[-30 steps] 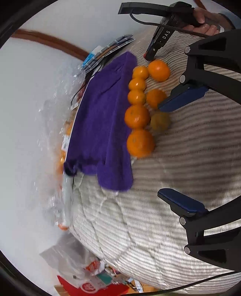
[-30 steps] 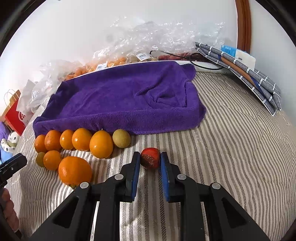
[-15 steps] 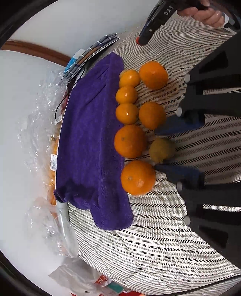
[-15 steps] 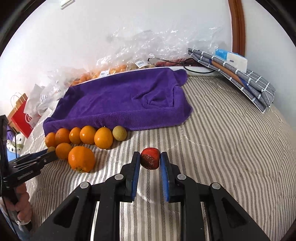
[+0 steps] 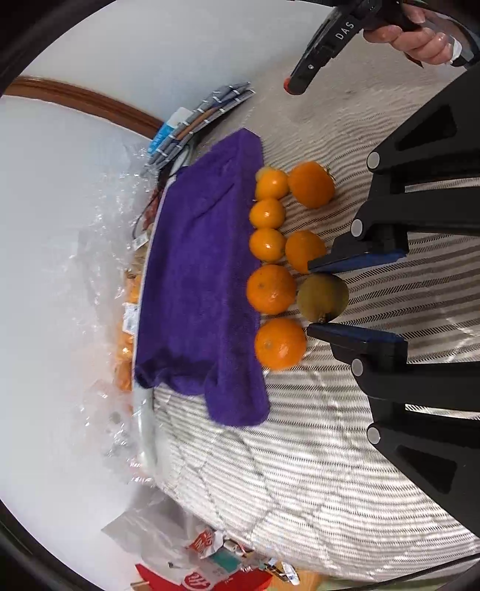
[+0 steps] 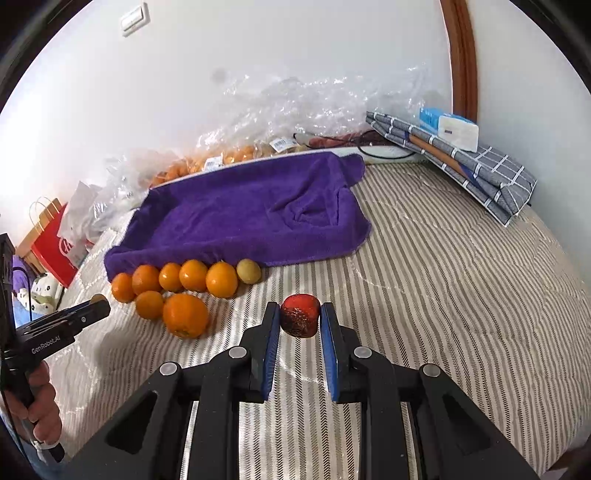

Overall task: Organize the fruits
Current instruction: 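Grasp the small yellow-green fruit with the left gripper while the right holds the red fruit, then carry both held fruits up and over onto the purple towel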

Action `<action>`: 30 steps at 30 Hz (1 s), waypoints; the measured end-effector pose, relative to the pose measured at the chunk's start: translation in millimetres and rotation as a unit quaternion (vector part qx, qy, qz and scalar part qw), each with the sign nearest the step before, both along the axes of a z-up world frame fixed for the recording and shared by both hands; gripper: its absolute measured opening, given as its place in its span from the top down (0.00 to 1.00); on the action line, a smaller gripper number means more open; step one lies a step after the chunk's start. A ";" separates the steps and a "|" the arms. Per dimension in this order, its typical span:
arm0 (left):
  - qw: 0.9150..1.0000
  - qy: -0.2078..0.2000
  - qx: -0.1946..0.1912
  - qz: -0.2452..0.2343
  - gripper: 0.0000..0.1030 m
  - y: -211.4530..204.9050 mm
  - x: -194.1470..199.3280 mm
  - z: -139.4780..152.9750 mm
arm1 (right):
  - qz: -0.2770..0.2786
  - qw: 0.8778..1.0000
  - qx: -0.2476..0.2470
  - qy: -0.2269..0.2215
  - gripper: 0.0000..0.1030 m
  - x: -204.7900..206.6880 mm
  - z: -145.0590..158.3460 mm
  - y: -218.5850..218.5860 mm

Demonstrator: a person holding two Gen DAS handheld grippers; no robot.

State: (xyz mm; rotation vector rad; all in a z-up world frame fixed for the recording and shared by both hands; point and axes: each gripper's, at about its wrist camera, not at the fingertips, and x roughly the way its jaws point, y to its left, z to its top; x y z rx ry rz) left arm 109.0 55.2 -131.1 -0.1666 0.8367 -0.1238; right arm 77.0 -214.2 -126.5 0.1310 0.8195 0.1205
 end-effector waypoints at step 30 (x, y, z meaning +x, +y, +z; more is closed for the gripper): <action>0.999 -0.045 -0.001 0.004 0.75 2.2 2.9 93.3 | 0.020 0.997 -0.040 -0.059 0.79 10.6 90.6 6.4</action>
